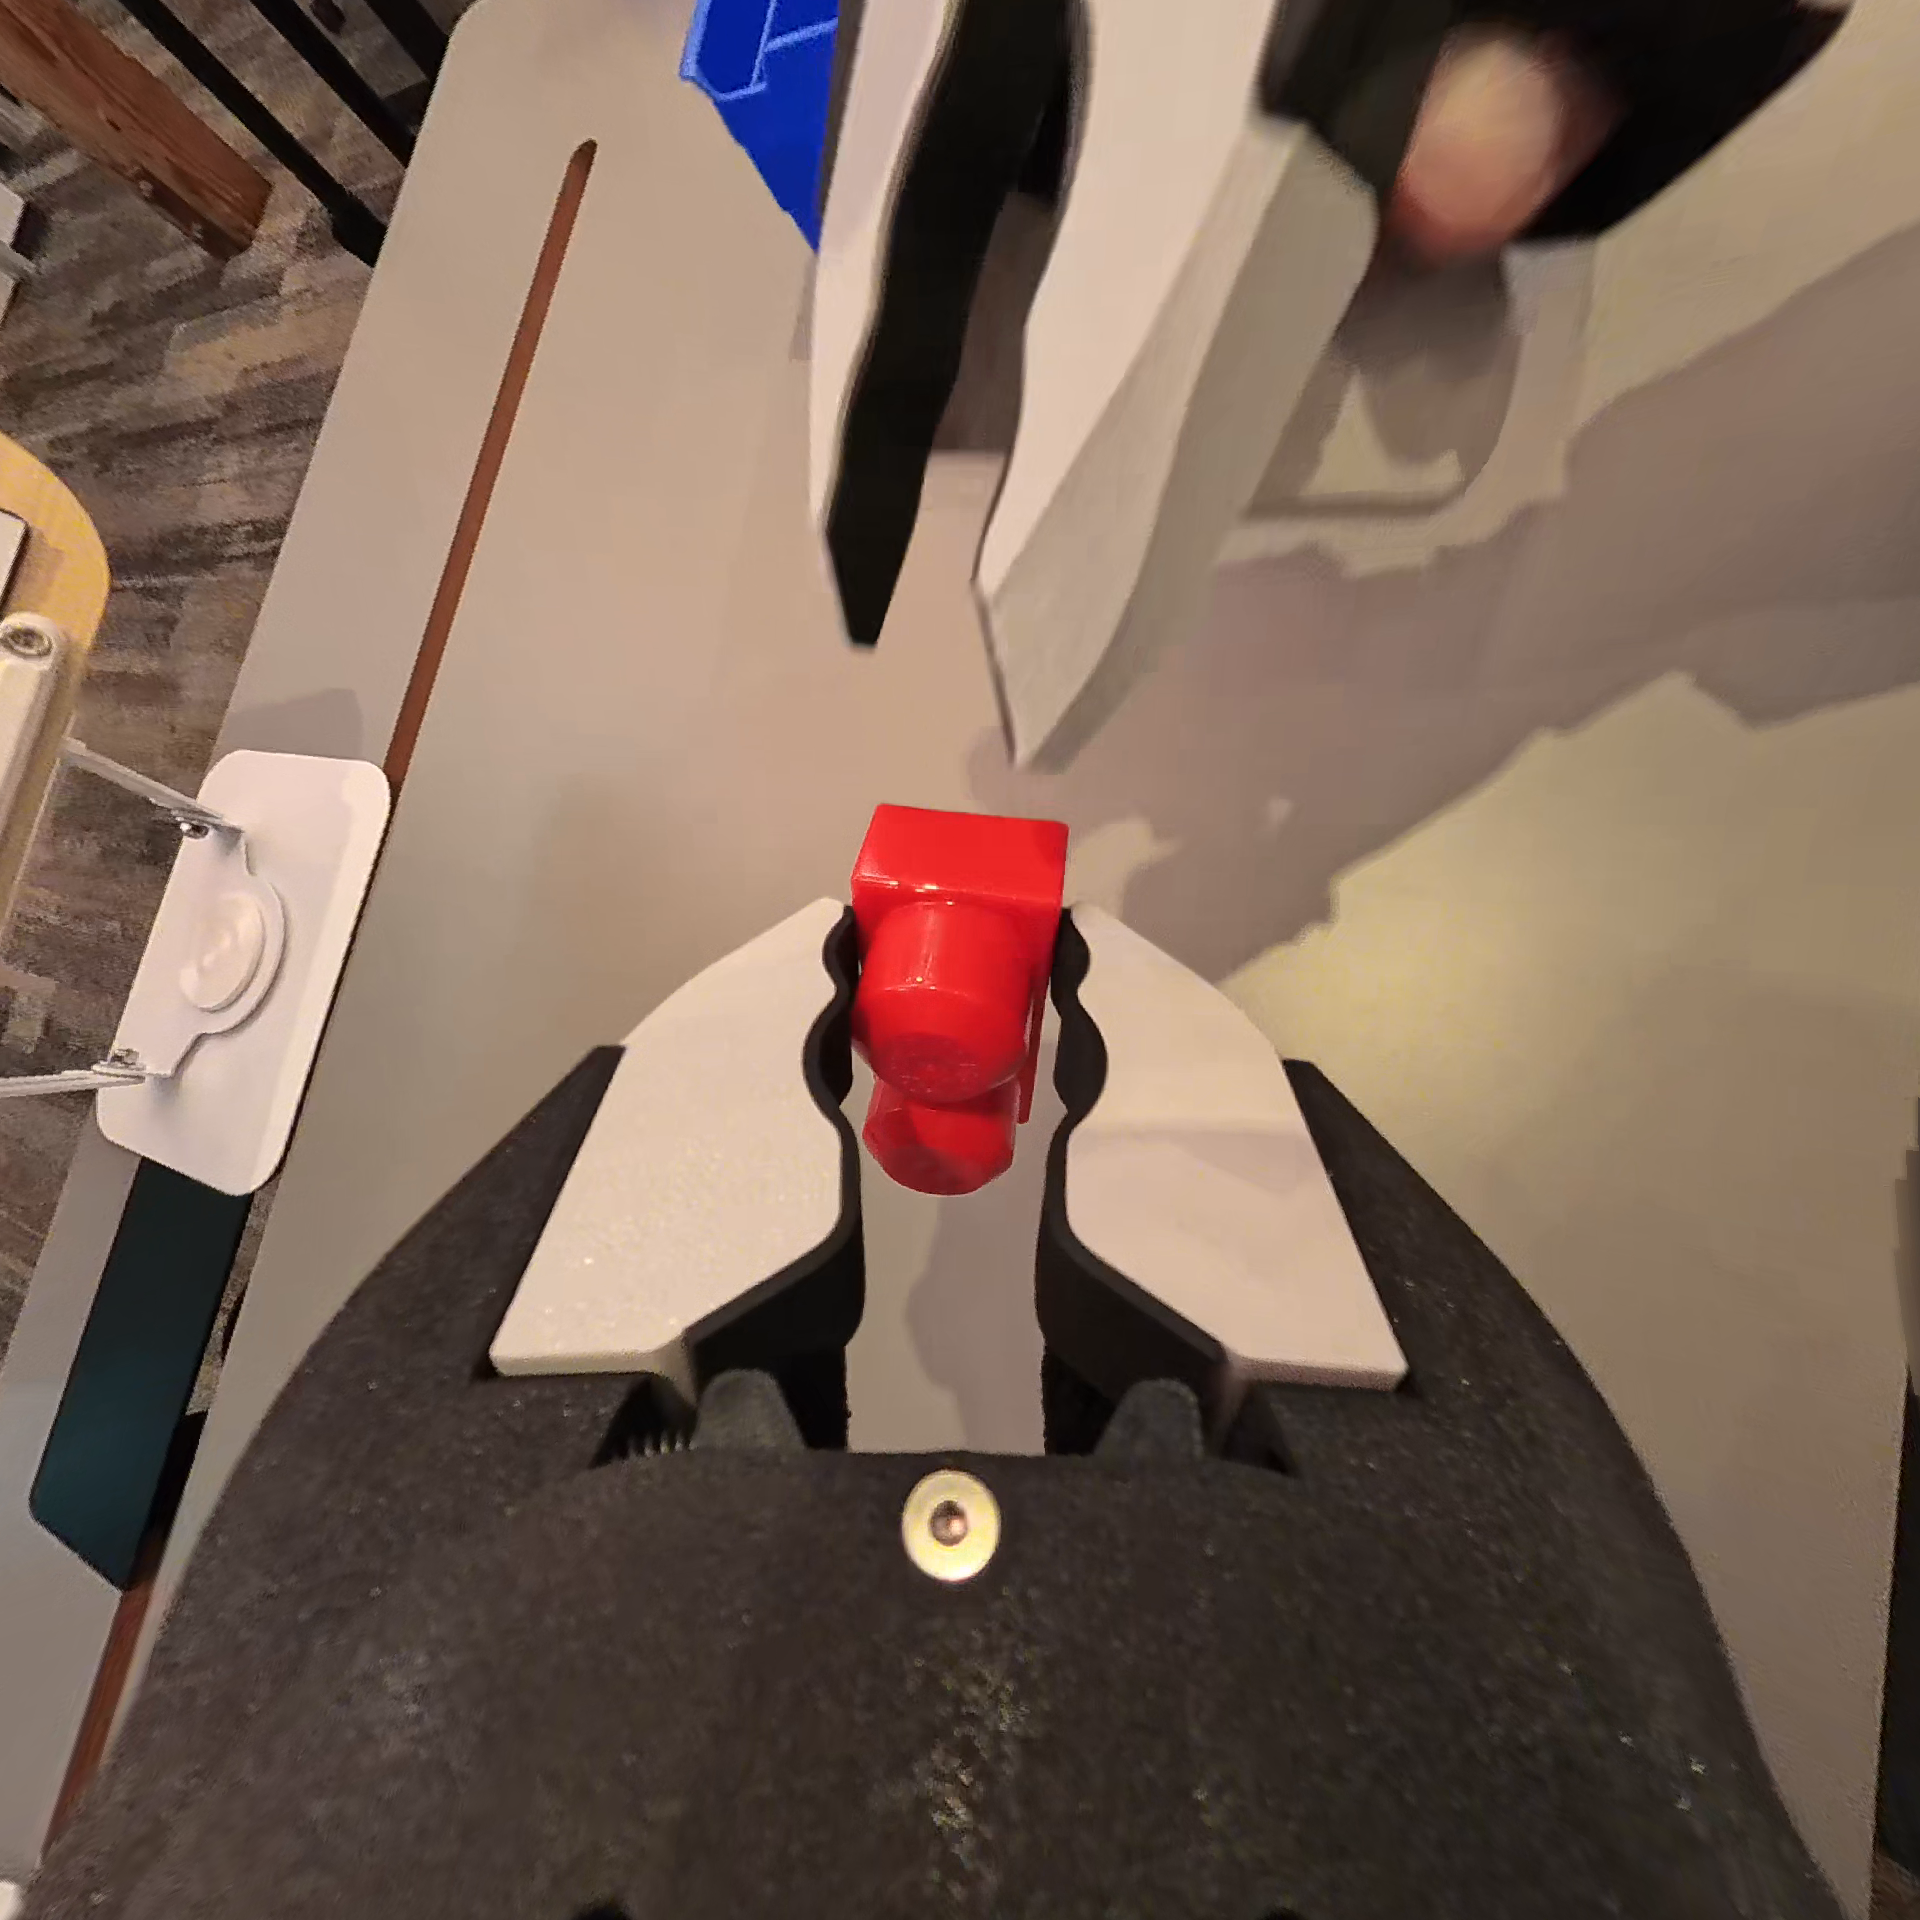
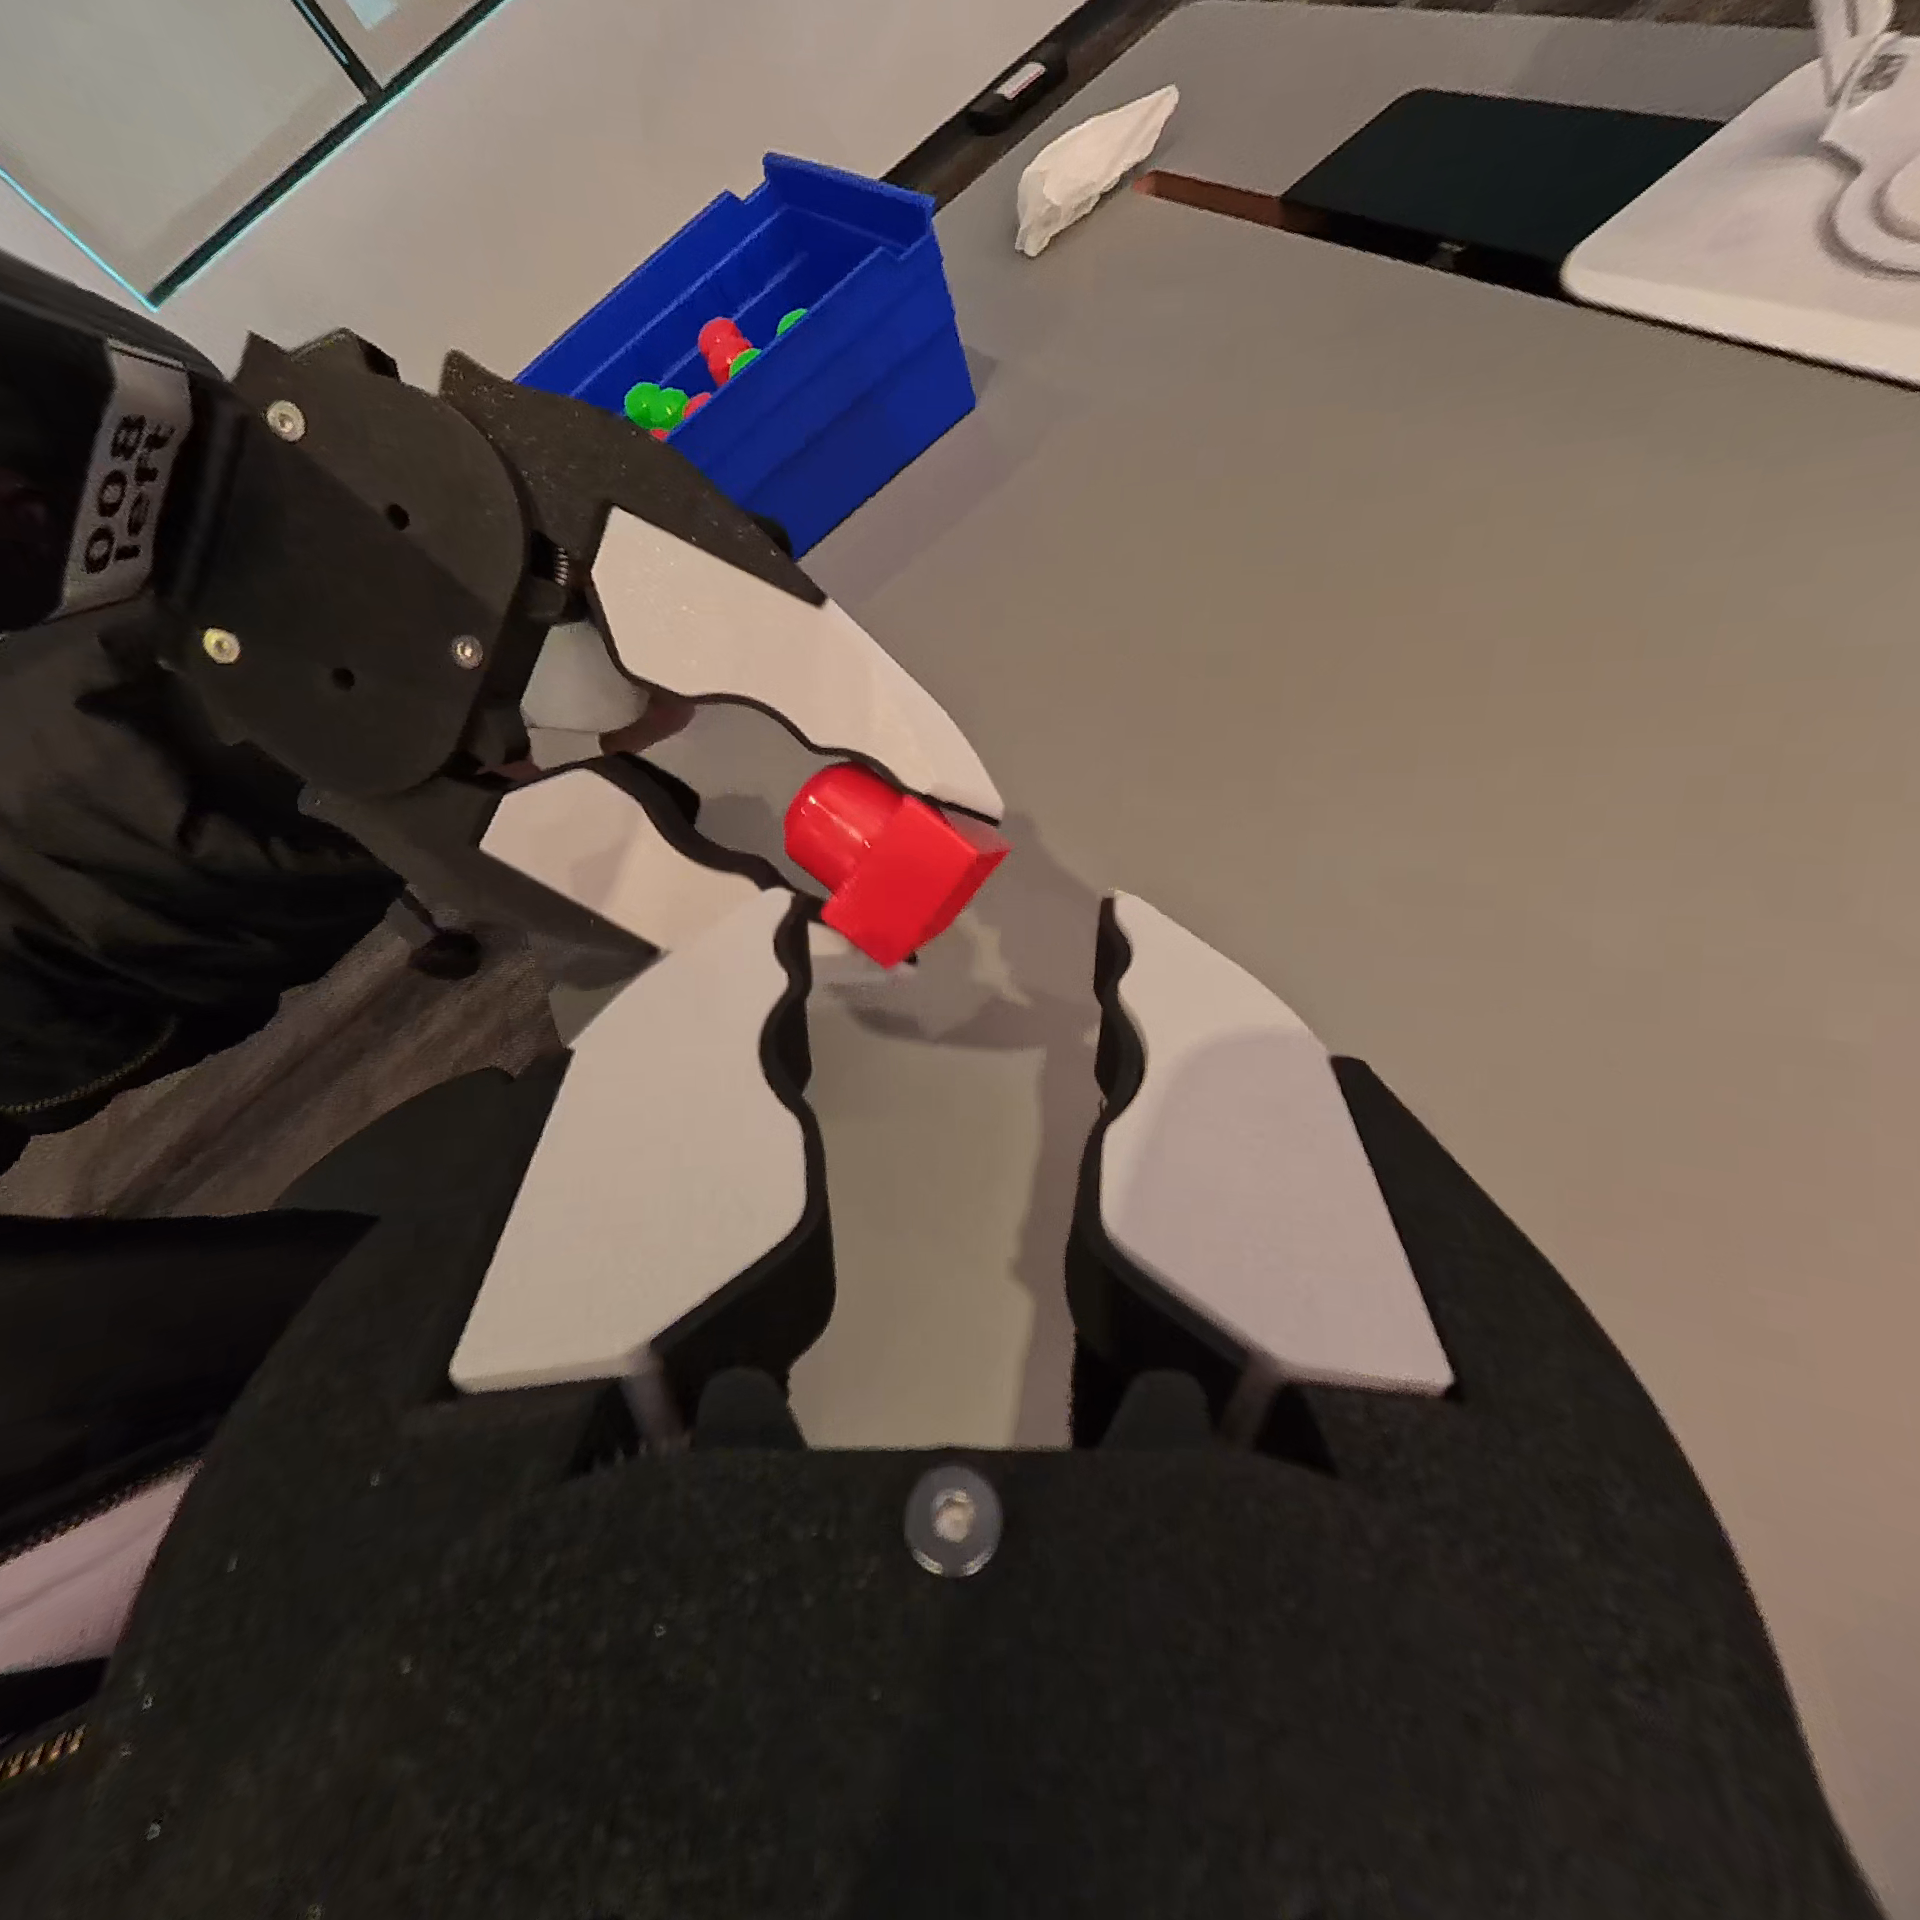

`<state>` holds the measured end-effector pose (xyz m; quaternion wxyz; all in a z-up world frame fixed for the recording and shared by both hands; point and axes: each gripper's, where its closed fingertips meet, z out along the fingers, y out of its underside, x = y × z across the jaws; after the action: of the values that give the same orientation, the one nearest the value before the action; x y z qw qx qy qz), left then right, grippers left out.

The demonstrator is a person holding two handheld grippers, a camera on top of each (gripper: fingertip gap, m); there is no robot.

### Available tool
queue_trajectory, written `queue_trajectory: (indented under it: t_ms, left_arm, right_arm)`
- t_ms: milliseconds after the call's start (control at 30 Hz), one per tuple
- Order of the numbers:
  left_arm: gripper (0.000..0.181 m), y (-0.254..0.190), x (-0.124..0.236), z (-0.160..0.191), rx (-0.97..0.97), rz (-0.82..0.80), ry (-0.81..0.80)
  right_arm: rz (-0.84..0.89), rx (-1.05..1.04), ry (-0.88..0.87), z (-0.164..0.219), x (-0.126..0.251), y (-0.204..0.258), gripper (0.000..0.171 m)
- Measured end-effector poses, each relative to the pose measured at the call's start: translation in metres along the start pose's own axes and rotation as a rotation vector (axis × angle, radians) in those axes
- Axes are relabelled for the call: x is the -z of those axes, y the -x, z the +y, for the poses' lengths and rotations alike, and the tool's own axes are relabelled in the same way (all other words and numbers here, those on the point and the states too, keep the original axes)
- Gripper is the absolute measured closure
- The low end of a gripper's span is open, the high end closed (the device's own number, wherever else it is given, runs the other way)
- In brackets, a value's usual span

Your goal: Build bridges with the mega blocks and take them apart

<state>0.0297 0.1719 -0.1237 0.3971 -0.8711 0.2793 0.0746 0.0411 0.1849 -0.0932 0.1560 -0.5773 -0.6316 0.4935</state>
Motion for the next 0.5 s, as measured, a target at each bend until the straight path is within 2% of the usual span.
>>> queue_trajectory:
  t_ms: [33, 133, 233, 333, 500]
  left_arm:
    - [0.146, 0.001, 0.001, -0.001, 0.006, 0.0, -0.008]
    - [0.146, 0.009, 0.003, -0.032, 0.013, 0.046, -0.062]
    - [0.146, 0.02, -0.008, -0.105, 0.014, 0.171, -0.129]
    - [0.146, 0.034, -0.035, -0.167, -0.009, 0.194, -0.164]
    - [0.146, 0.022, -0.08, -0.208, -0.02, 0.255, -0.213]
  right_arm:
    - [0.011, 0.001, -0.002, 0.0, 0.007, -0.003, 0.119]
    - [0.058, 0.028, -0.024, 0.006, 0.044, -0.009, 0.119]
    - [0.232, 0.044, -0.098, 0.017, 0.112, -0.037, 0.12]
    - [0.321, -0.038, -0.224, 0.034, 0.185, -0.064, 0.127]
    - [0.424, -0.117, -0.227, 0.078, 0.258, -0.09, 0.126]
